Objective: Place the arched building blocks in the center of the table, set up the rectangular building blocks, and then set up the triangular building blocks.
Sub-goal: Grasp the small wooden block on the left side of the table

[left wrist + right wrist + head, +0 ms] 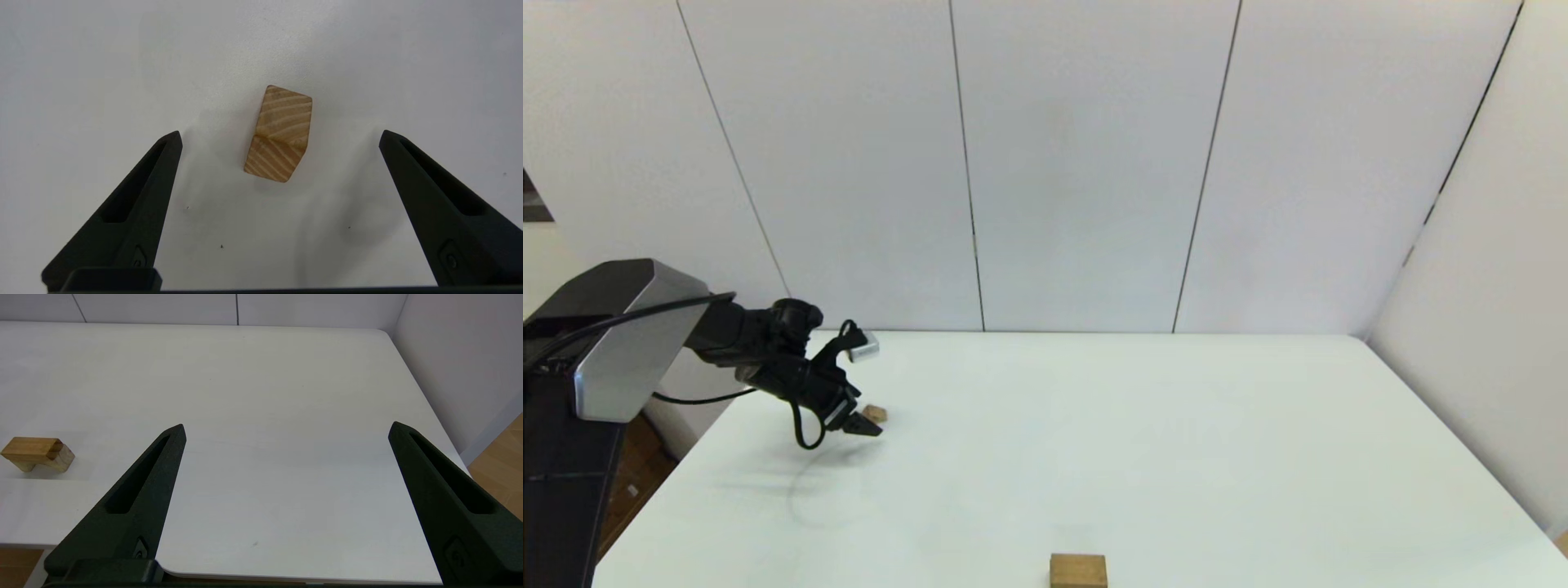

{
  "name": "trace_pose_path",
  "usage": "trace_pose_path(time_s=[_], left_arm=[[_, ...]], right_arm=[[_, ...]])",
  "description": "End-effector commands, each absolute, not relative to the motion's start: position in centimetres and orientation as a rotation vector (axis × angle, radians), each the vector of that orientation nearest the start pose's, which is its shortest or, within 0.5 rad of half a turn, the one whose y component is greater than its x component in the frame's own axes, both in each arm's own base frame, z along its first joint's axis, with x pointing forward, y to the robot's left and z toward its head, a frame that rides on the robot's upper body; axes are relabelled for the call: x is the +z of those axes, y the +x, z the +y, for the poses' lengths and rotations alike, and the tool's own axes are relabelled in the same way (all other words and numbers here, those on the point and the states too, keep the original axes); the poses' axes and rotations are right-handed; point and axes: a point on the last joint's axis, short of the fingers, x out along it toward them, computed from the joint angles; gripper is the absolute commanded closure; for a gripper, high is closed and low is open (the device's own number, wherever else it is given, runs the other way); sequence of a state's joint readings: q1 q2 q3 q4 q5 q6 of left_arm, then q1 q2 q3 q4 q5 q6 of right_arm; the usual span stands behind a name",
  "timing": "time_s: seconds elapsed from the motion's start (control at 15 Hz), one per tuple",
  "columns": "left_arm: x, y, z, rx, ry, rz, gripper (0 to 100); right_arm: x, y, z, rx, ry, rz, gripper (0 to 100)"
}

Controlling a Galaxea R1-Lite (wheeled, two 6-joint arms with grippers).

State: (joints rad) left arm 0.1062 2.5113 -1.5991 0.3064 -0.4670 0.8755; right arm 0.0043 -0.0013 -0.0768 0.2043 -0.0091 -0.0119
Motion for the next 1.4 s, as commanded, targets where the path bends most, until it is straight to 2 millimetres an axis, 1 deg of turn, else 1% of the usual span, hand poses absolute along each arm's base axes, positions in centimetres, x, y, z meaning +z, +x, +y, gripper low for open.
trace_pose_path(time_s=[0.07,0.2,0.73,0.8,1.4], left_arm=[[-1.44,44.39,3.69,-0.791,0.420,0.935,0],[-1.79,44.43,3.70,-0.793,0.417,0.940,0],[-1.93,44.80,3.32,-0.800,0.424,0.935,0],[-1.97,44.83,3.25,-0.801,0.423,0.935,100],[-1.82,44.89,3.15,-0.814,0.415,0.921,100]], right_arm=[[7.54,-3.01,-0.03,-0.004,-0.013,0.127,0],[7.54,-3.01,-0.03,-0.004,-0.013,0.127,0],[7.54,-3.01,-0.03,-0.004,-0.013,0.127,0],[7.54,-3.01,-0.03,-0.004,-0.013,0.127,0],[7.54,-3.01,-0.03,-0.004,-0.013,0.127,0]])
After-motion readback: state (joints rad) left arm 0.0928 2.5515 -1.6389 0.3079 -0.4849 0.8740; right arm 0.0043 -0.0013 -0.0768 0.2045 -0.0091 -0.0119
